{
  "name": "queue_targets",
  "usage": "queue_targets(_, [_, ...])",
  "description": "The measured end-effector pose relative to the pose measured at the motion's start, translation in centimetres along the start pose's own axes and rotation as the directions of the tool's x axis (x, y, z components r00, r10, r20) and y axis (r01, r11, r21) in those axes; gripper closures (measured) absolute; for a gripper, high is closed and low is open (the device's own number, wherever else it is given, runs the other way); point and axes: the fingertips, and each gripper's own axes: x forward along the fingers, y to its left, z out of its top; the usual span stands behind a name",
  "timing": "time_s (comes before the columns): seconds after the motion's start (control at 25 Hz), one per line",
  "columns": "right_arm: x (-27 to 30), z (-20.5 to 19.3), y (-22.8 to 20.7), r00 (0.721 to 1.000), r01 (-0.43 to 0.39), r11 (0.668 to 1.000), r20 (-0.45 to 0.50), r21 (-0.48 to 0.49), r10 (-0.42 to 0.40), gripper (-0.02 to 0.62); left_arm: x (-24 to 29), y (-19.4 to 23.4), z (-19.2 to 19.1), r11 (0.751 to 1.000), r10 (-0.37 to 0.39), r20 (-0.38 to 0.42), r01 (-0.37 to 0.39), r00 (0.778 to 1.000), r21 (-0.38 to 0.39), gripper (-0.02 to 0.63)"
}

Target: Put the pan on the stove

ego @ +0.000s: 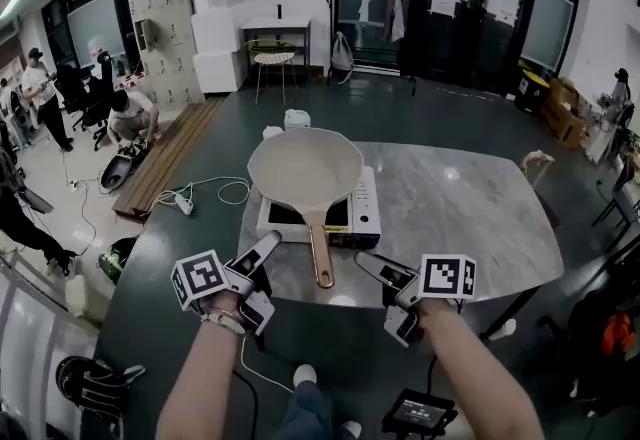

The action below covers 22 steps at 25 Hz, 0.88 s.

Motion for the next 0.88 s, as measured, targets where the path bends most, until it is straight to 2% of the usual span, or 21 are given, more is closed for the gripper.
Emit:
queue_targets(0.16, [-1.6,1.1,-0.4,0.998,0.043,0.998,0.048,-0.055,-0.040,0.290,-1.6,-0.8,0.6,0.994,0.005,0.017,-0.007,1.000,0.105,0.284])
queue_targets(0.32, [-2.2,2.1,-0.4,0.994,0.093,0.980,0.075,-0.176,-0.081,0.290,-2.5,-1.1,2.1,0.978,0.026,0.035,-0.033,0.999,0.208,0.285])
queue_targets(0.36, [-2.3,2.4,-0.5,0.992,0.109,0.973,0.088,-0.205,-0.093,0.291,-2.6,-1.1,2.5,0.971,0.035,0.045,-0.044,0.998,0.235,0.297])
queue_targets(0.4, [-2.4,2.9,-0.7,0.988,0.130,0.964,0.109,-0.233,-0.107,0.298,-2.7,-1.1,2.9,0.963,0.044,0.055,-0.057,0.998,0.264,0.340])
queue_targets(0.44, [-2.6,3.6,-1.0,0.983,0.154,0.953,0.135,-0.260,-0.122,0.325,-2.7,-1.0,3.3,0.954,0.053,0.065,-0.070,0.996,0.292,0.386])
queue_targets(0.52, [-2.9,5.3,-1.4,0.970,0.200,0.932,0.193,-0.303,-0.145,0.460,-2.5,-0.9,4.2,0.937,0.065,0.088,-0.091,0.994,0.338,0.427])
queue_targets(0.64, [-2.8,7.6,-1.3,0.957,0.219,0.910,0.259,-0.353,-0.130,0.519,-2.2,-0.7,6.1,0.906,0.077,0.138,-0.127,0.987,0.405,0.538])
queue_targets(0.68, [-2.6,8.3,-1.1,0.956,0.215,0.900,0.269,-0.379,-0.116,0.529,-2.2,-0.5,6.8,0.893,0.076,0.148,-0.134,0.986,0.429,0.569])
queue_targets(0.76, [-1.8,9.5,-0.7,0.958,0.212,0.867,0.270,-0.451,-0.094,0.549,-1.7,-0.4,8.2,0.871,0.067,0.151,-0.132,0.986,0.474,0.581])
queue_targets(0.88, [-0.7,11.3,-0.9,0.953,0.258,0.785,0.280,-0.563,-0.112,0.561,-0.7,-0.5,10.4,0.825,0.068,0.166,-0.150,0.984,0.545,0.595])
